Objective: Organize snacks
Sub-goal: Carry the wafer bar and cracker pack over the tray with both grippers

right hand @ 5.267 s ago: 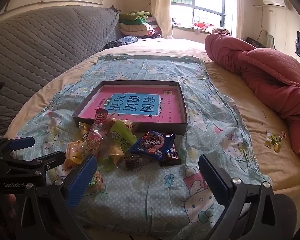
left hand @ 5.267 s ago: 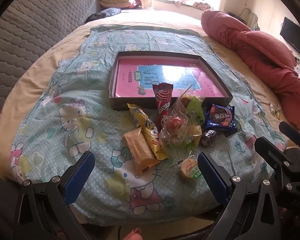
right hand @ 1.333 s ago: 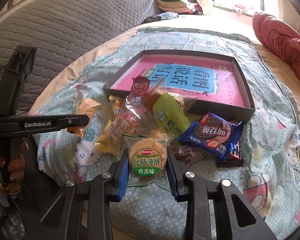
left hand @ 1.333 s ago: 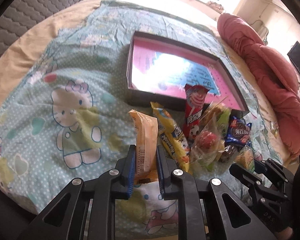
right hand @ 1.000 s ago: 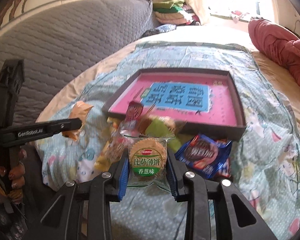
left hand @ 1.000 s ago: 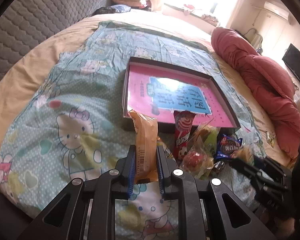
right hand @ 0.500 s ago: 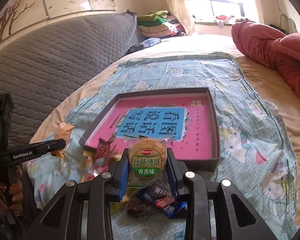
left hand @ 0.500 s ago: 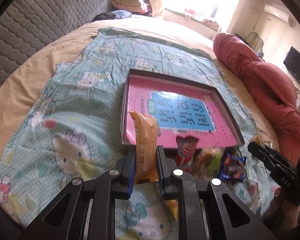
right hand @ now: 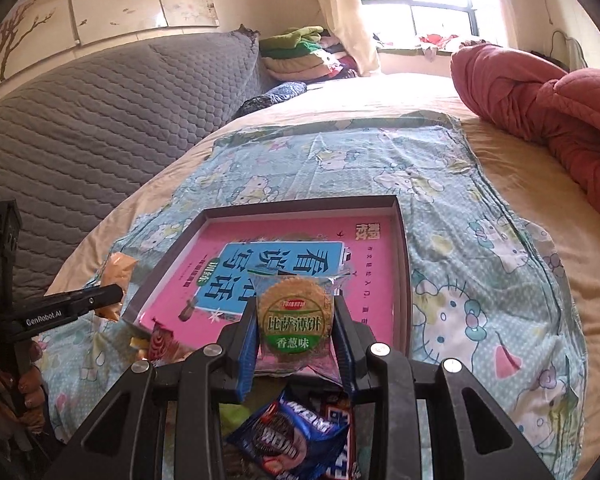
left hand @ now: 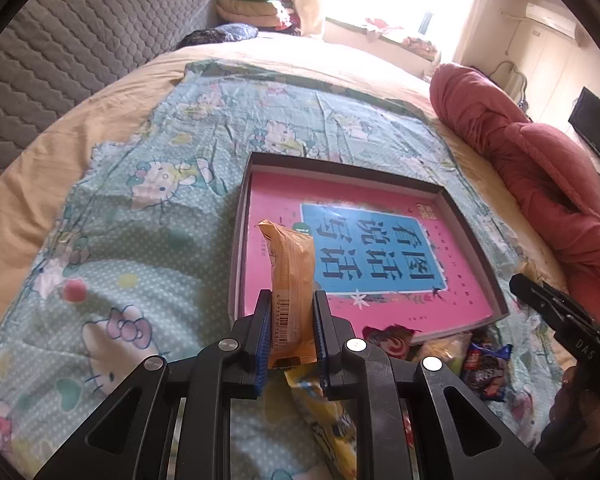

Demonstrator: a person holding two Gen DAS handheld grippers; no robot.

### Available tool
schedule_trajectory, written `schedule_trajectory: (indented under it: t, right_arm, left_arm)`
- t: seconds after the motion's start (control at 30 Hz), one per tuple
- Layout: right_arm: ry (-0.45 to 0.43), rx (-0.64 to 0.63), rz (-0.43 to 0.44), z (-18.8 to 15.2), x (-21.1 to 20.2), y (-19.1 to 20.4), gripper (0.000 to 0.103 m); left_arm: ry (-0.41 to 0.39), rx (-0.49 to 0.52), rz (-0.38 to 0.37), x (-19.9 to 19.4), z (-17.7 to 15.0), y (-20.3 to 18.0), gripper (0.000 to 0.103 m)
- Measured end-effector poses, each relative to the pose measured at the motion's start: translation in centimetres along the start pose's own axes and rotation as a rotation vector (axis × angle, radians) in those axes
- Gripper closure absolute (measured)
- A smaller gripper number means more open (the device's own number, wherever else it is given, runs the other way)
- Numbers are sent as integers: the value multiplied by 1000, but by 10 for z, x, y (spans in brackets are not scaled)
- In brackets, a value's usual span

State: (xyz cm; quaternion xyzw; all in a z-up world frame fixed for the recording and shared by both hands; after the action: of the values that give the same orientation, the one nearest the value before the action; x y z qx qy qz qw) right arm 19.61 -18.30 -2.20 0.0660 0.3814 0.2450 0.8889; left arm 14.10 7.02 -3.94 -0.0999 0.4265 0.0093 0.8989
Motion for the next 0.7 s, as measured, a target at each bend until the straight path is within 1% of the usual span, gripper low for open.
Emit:
schedule_trajectory:
  t: [0.13,0.3,0.7]
  right_arm:
    - [32,33,2,2,14,-8,69]
    - [56,59,3,2,24,-16,69]
    - [105,52,-38,-4,41,-20,69]
  left_arm:
    - [18,-10,-6,15,3,2,84]
    - [25,9,-15,30,7,-1,84]
    - [83,41,-49,57,5,-9,84]
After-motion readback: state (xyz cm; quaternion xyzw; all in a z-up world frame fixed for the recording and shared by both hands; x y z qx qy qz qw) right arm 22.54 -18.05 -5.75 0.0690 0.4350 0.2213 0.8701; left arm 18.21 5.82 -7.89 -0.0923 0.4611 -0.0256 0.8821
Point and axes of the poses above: each gripper's, at about its wrist camera, not at the fingertips, and x roughly the way its jaws point, y to its left, z to its top, the point moved 2 cm from there along x, roughly the way its jaws point, and after that the axes turned 5 degrees about x, right-handed, at the moved point
